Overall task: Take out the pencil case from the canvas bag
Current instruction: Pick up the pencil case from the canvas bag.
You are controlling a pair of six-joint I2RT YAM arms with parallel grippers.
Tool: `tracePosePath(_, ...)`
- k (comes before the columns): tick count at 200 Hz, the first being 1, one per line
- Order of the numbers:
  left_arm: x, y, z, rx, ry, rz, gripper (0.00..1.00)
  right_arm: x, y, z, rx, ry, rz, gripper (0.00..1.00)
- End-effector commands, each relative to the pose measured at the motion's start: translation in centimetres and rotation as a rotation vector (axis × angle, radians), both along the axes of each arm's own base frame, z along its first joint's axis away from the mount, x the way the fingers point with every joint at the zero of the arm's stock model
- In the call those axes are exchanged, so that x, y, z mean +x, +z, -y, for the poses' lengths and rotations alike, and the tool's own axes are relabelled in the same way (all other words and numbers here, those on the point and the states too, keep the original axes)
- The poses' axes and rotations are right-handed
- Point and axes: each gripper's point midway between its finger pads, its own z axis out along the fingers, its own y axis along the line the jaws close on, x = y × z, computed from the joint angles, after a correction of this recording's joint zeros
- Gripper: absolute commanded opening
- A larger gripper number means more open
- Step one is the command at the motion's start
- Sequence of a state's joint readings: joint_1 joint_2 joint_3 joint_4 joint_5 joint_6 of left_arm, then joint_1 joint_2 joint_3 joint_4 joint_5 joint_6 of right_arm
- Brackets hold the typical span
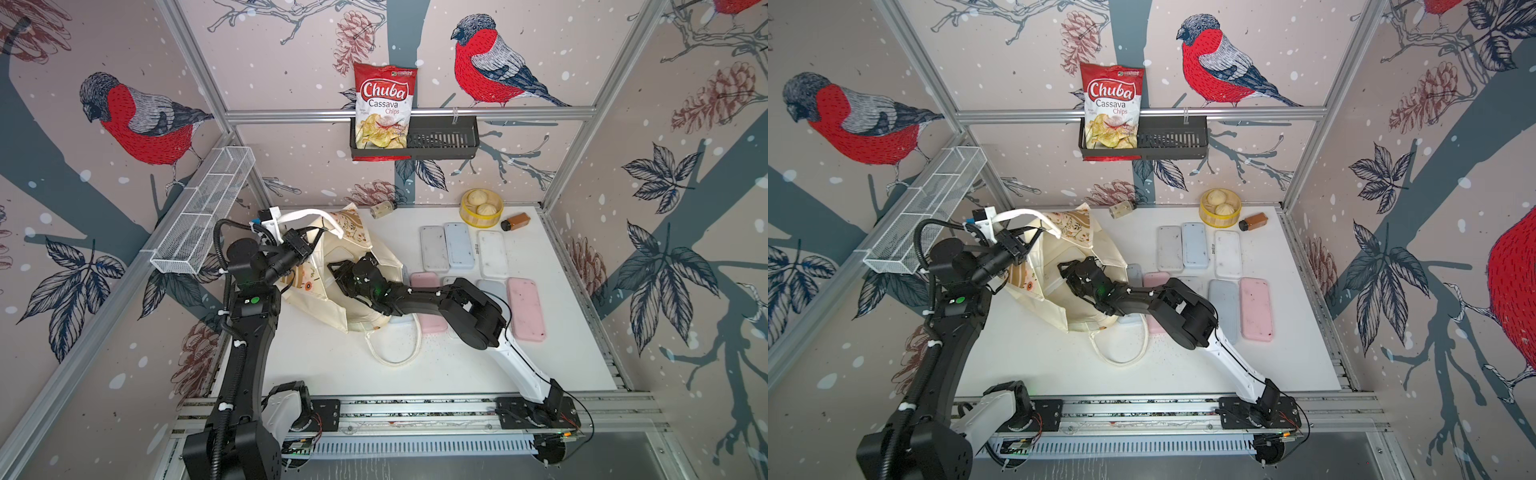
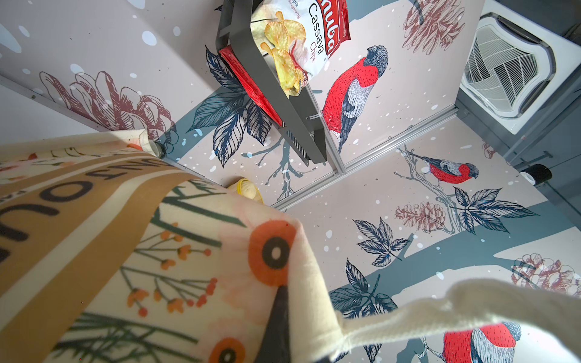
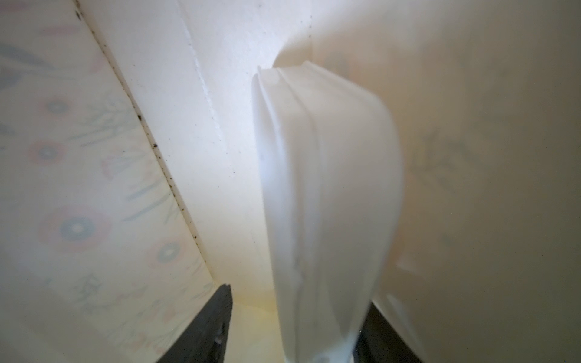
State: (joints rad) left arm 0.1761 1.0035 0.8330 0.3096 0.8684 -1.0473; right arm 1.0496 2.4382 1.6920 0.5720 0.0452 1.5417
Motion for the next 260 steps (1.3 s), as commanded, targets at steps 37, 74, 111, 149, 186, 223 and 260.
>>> tracePosePath(37, -0.8, 3.1, 0.6, -0.007, -0.044, 0.106, 0.00, 1.8, -0.5, 0.3, 0.055, -0.041, -0.021, 0.63)
tracePosePath(74, -0.9, 3.3, 0.7, -0.008, -0.049, 0.109, 0.00, 2.1, 0.1, 0.3, 0.109, -0.036, -0.003, 0.51)
tracePosePath(111, -0.2, 2.0, 0.5, 0.013, -0.034, 0.082, 0.00, 1.9, 2.6, 1.6, 0.124, -0.057, 0.070, 0.37)
tracePosePath(149, 1.0, 0.5, -0.1, 0.003, 0.006, 0.052, 0.00, 1.9, 4.8, 4.1, 0.045, -0.113, 0.124, 0.26)
tracePosePath(186, 2.9, -0.2, -1.2, 0.019, 0.064, 0.023, 0.00, 2.0, 6.9, 5.4, -0.051, -0.125, 0.173, 0.23)
tracePosePath(223, 5.0, -0.3, -2.0, 0.037, 0.102, 0.011, 0.00, 1.9, 9.1, 6.2, -0.145, -0.120, 0.237, 0.22)
tracePosePath(260, 7.6, -0.7, -3.1, 0.028, 0.136, -0.021, 0.00, 1.5, 11.5, 7.8, -0.258, -0.143, 0.324, 0.21)
